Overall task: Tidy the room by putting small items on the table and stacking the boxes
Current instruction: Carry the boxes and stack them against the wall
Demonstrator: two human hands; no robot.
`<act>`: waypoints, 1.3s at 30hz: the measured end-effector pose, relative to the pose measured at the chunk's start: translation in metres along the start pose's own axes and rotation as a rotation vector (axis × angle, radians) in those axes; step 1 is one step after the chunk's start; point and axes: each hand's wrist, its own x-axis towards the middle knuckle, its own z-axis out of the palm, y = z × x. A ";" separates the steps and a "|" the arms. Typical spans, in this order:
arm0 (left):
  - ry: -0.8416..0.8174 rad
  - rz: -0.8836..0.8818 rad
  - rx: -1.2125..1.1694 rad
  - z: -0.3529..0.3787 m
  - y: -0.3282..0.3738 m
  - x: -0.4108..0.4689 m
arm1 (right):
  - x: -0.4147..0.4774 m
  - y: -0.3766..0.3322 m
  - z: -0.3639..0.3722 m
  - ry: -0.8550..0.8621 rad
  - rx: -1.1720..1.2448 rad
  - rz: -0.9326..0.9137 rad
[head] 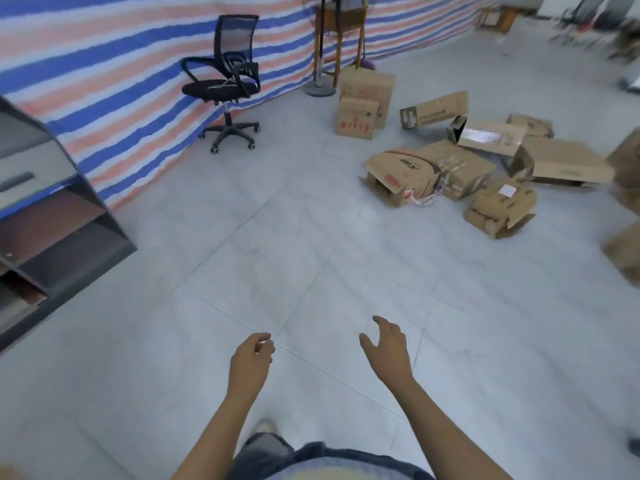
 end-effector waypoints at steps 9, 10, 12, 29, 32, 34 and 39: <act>0.178 -0.101 -0.162 -0.111 0.014 0.134 | 0.066 -0.112 0.051 -0.016 -0.044 -0.037; 0.175 -0.131 -0.167 -0.110 0.013 0.143 | 0.070 -0.114 0.051 -0.010 -0.040 -0.016; 0.115 -0.171 -0.142 -0.097 0.010 0.157 | 0.075 -0.110 0.048 0.043 -0.028 0.051; -0.466 0.203 0.378 0.175 0.191 0.274 | 0.235 0.036 -0.128 0.663 0.313 0.690; -0.461 0.251 0.330 0.232 0.241 0.292 | 0.265 0.063 -0.172 0.761 0.342 0.683; -0.481 0.259 0.317 0.268 0.262 0.299 | 0.281 0.079 -0.186 0.756 0.348 0.713; -0.649 0.306 0.570 0.341 0.260 0.308 | 0.311 0.111 -0.184 0.647 0.336 0.778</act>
